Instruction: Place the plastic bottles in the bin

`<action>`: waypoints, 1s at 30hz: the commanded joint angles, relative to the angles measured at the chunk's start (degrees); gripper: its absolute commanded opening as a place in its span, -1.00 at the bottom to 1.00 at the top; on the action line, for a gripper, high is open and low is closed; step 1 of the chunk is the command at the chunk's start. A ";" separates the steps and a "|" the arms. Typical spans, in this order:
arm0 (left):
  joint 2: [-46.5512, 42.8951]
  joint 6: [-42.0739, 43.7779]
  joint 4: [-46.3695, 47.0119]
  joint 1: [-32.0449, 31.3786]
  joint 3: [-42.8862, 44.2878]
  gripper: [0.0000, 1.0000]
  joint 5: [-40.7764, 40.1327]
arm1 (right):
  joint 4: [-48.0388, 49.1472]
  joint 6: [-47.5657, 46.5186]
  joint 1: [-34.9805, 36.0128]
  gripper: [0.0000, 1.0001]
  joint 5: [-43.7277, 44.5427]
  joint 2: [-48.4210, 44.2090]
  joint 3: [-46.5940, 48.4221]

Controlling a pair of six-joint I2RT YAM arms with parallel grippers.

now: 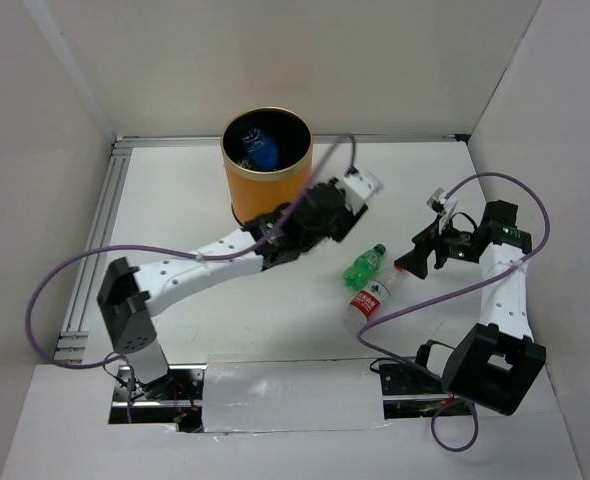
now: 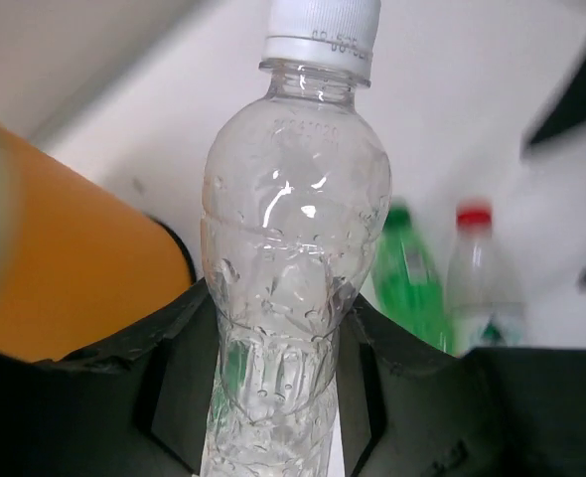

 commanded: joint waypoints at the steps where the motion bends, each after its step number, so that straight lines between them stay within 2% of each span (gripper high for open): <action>1: -8.04 -3.85 9.00 4.88 4.79 -0.75 -4.68 | 3.75 -2.37 1.64 1.00 2.05 -4.11 -1.23; 4: -10.51 -6.66 19.19 10.49 3.13 -0.72 -7.41 | 3.22 -7.18 3.83 1.00 3.98 -4.73 -2.46; 6: -12.01 -10.18 27.45 15.07 1.63 -0.72 -7.94 | 2.69 -7.83 5.77 0.88 5.04 -5.25 -2.99; 7: -12.01 -11.58 29.39 16.47 1.02 -0.75 -9.34 | 2.69 -7.83 5.77 0.76 5.65 -5.26 -2.99; 8: -12.01 -14.81 30.54 18.14 1.01 -0.75 -9.35 | 2.69 -8.70 6.56 0.50 5.66 -5.26 -3.69; 9: -11.14 -16.15 30.55 21.12 2.84 -0.75 -8.48 | 2.69 -8.71 7.17 0.35 5.66 -5.26 -4.30; 12: -5.27 -16.17 28.02 24.38 8.63 -0.66 -11.28 | 3.31 -8.71 8.40 0.02 5.66 -5.26 -5.36; 13: -3.50 -16.17 23.83 25.27 10.40 -0.59 -11.28 | 4.96 -8.19 8.41 0.14 6.27 -5.26 -5.36; 16: 1.33 -17.39 19.31 27.73 13.40 0.12 -10.40 | 6.20 -8.18 9.82 0.85 7.41 -6.39 -5.36; 19: 3.45 -19.50 16.24 29.13 15.49 0.87 -9.61 | -0.09 -22.19 12.44 0.98 6.81 -6.92 -4.66; 20: 5.11 -19.50 15.01 29.93 16.82 0.98 -8.83 | -2.91 -26.16 13.32 0.98 6.80 -6.93 -4.66; 21: 5.91 -20.11 13.78 29.93 18.40 0.98 -8.13 | -2.93 -32.03 14.37 0.98 7.58 -6.93 -5.27; 24: 7.23 -20.12 10.26 29.93 23.59 0.98 -7.50 | -2.93 -41.89 18.42 0.98 9.69 -6.93 -6.15; 27: 5.23 -19.60 9.72 29.93 24.13 0.98 -6.98 | 3.38 -42.81 23.07 0.98 13.72 -4.04 -8.43; 30: -0.30 -18.89 7.37 28.09 20.71 0.98 -5.84 | 10.13 -42.81 27.38 0.96 16.64 -0.36 -9.66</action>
